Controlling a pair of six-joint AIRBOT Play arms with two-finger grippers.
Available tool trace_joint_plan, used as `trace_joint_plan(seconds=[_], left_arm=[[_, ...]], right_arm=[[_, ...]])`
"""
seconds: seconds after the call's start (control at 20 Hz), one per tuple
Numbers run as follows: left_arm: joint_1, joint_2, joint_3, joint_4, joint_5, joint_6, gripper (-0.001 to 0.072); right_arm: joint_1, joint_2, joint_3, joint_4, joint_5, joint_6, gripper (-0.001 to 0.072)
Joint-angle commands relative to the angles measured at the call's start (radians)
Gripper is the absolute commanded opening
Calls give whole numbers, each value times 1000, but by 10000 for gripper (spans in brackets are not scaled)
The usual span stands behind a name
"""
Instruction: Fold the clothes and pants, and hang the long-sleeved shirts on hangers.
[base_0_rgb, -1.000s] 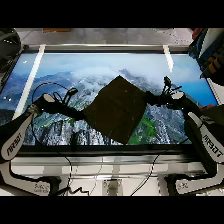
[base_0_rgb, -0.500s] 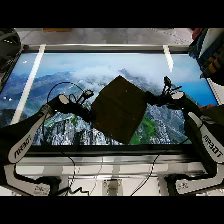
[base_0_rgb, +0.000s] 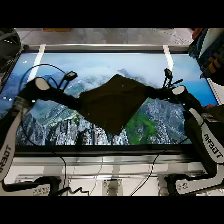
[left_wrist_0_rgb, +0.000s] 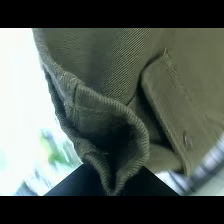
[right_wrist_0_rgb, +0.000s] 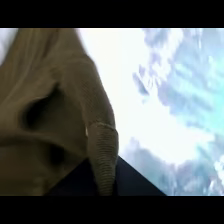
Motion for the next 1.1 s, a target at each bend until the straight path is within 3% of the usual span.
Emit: trace_joint_plan(seconds=[0.0,0.1,0.25,0.4,0.45,0.5,0.55,0.6,0.85,0.9,1.0,1.05], left_arm=[[35,45,6,51,-397,-190,28],[18,43,-26,28,-382,-197,29],[-11,19,-97,-41,-229,-197,29],[-42,-35,-150,-157,-163,-197,41],[-52,-60,-151,-181,-161,-197,115],[-60,-80,-151,-191,-153,-197,291],[-67,-100,-151,-199,-138,-198,456],[-72,-119,-151,-204,-127,-201,519],[-70,-160,-151,-202,-71,-200,518],[-60,-159,-151,-202,-71,-200,517],[-18,-146,-151,-203,-67,-192,510],[13,-129,-151,-203,-53,-188,439]], right_arm=[[0,0,32,-22,-42,7,51],[2,0,32,-23,-41,7,51],[8,-1,32,-24,-53,7,51],[8,-1,32,-31,-64,6,51],[8,-1,32,-33,-67,6,72],[8,-1,32,-39,-73,5,216],[8,-1,32,-47,-76,5,435],[8,0,32,-55,-74,5,527],[-44,32,32,-124,37,5,516],[-73,52,32,-158,84,6,476],[-153,109,32,-222,220,5,307],[-201,143,32,-257,306,-6,206]])
